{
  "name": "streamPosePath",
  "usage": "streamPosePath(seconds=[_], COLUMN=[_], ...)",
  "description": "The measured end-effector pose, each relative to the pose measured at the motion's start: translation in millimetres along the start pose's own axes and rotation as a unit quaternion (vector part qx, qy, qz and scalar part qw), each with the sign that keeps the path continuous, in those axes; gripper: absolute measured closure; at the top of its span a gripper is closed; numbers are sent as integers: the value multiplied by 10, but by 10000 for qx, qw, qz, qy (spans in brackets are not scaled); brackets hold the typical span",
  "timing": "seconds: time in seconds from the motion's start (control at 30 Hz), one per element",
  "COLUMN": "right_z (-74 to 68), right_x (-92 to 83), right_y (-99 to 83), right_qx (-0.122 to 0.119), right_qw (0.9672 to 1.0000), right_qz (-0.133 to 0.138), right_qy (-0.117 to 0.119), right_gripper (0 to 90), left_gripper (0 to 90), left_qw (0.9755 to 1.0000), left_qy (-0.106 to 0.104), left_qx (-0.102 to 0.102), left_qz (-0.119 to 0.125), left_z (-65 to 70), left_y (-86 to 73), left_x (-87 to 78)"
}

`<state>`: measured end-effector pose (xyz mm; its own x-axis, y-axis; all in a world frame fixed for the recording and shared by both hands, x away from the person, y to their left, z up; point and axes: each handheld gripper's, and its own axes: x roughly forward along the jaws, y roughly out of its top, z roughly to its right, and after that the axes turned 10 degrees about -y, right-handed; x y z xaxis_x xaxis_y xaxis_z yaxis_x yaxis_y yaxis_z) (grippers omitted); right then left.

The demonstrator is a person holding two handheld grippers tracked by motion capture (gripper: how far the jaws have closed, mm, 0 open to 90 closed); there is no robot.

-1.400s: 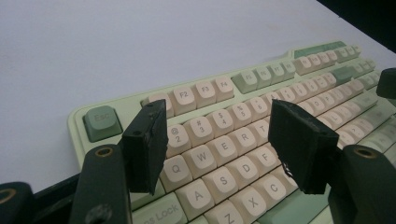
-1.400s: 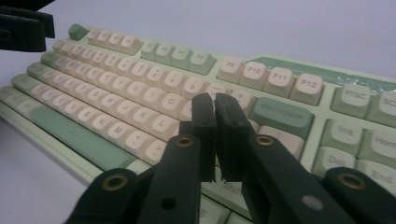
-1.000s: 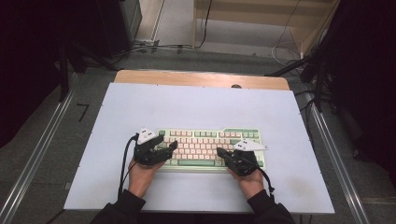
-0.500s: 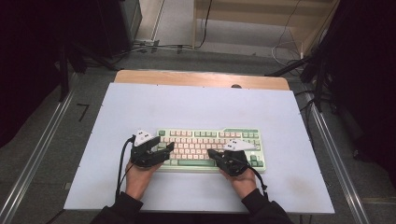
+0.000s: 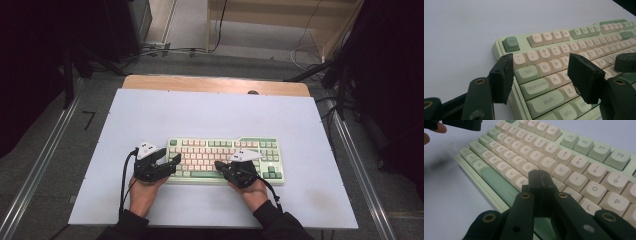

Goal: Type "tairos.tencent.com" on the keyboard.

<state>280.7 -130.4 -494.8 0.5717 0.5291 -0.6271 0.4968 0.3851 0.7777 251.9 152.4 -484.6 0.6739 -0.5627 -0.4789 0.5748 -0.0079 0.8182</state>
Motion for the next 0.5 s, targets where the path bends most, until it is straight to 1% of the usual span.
streamPosePath(seconds=[0.5], right_z=[-12], right_x=[25], right_y=[4], right_qx=[-44], right_qw=[10000], right_qz=[-39], right_qy=[-9], right_gripper=[876], left_gripper=[382], left_qw=[10000], left_qy=[14], left_qx=[-3], left_qz=[-10], left_z=[-3], left_y=[-5], left_x=[-10])
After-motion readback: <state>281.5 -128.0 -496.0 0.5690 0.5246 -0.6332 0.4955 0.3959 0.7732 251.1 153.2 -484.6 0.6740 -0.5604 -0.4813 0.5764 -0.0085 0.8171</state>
